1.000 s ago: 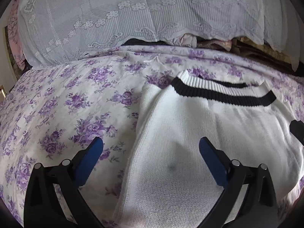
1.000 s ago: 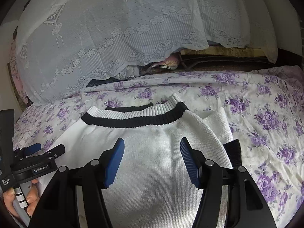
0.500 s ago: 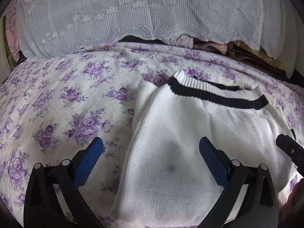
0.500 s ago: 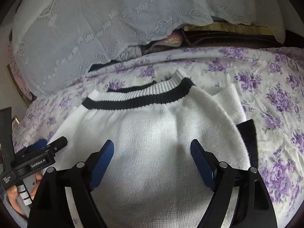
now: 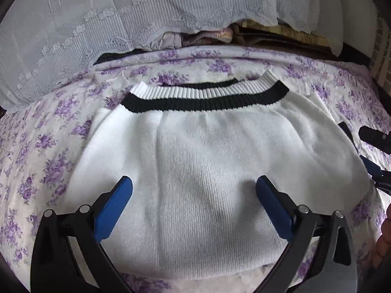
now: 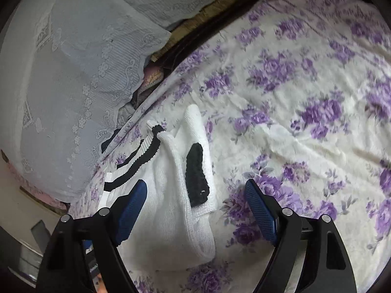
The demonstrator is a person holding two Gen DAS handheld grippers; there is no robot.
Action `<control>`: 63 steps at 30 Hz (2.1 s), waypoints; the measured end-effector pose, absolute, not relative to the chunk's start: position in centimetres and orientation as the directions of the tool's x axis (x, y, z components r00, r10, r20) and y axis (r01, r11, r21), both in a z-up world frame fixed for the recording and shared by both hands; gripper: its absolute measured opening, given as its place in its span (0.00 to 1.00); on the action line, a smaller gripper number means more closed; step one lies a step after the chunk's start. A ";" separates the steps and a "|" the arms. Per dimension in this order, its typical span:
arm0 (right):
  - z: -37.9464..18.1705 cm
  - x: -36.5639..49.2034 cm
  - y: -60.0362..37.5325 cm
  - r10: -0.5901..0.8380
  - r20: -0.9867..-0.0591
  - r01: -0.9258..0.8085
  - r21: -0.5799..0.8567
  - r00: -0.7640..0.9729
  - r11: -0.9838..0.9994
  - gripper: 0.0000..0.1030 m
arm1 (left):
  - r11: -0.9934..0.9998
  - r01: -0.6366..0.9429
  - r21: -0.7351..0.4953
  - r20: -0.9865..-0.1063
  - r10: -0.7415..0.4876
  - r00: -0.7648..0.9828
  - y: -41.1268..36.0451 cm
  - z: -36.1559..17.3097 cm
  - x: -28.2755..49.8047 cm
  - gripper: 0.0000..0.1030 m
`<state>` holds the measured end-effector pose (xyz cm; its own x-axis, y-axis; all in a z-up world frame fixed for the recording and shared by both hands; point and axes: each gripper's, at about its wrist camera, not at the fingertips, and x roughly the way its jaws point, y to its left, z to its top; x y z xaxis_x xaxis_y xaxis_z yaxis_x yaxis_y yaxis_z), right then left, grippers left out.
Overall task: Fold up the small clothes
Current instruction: 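Grasp the striped-cuff end of the folded sweater with the right tool, then lift the held end with the right tool and fold it toward the collar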
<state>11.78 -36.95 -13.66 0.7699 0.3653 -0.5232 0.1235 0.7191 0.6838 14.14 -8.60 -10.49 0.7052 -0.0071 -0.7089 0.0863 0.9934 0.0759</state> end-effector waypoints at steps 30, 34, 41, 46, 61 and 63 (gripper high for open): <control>-4.8 14.3 -23.1 0.457 -0.474 -0.187 0.513 0.753 0.838 0.24 | 1.000 0.029 -0.008 -0.709 -0.026 0.705 -7.0 -6.9 19.9 0.79; -4.0 14.2 -19.4 0.466 -0.489 -0.225 0.473 0.737 0.852 0.24 | 0.999 -0.024 -0.028 -0.749 -0.005 0.663 -4.2 -7.3 22.4 0.75; -2.6 14.3 -13.9 0.488 -0.503 -0.280 0.434 0.714 0.856 0.24 | 0.985 0.008 -0.174 -0.731 -0.134 0.669 0.9 -6.9 22.2 0.57; -1.6 14.9 -9.6 0.529 -0.493 -0.328 0.437 0.691 0.837 0.24 | 0.990 -0.049 -0.130 -0.703 -0.057 0.709 4.7 -5.4 21.7 0.57; -7.4 15.5 -4.0 0.605 -0.587 -0.362 0.488 0.537 0.794 0.44 | 0.987 -0.124 -0.104 -0.758 0.002 0.653 12.1 -11.4 21.1 0.65; -7.0 15.0 -5.0 0.669 -0.565 -0.379 0.554 0.483 0.741 0.49 | 0.983 -0.125 -0.136 -0.758 -0.022 0.652 12.6 -11.5 20.9 0.70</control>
<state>15.04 -5.01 -7.01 0.4834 0.6690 -0.5646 -0.3787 0.7413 0.5542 20.91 12.64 -11.47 0.6522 -0.0220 -0.7577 -0.1254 0.9827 -0.1365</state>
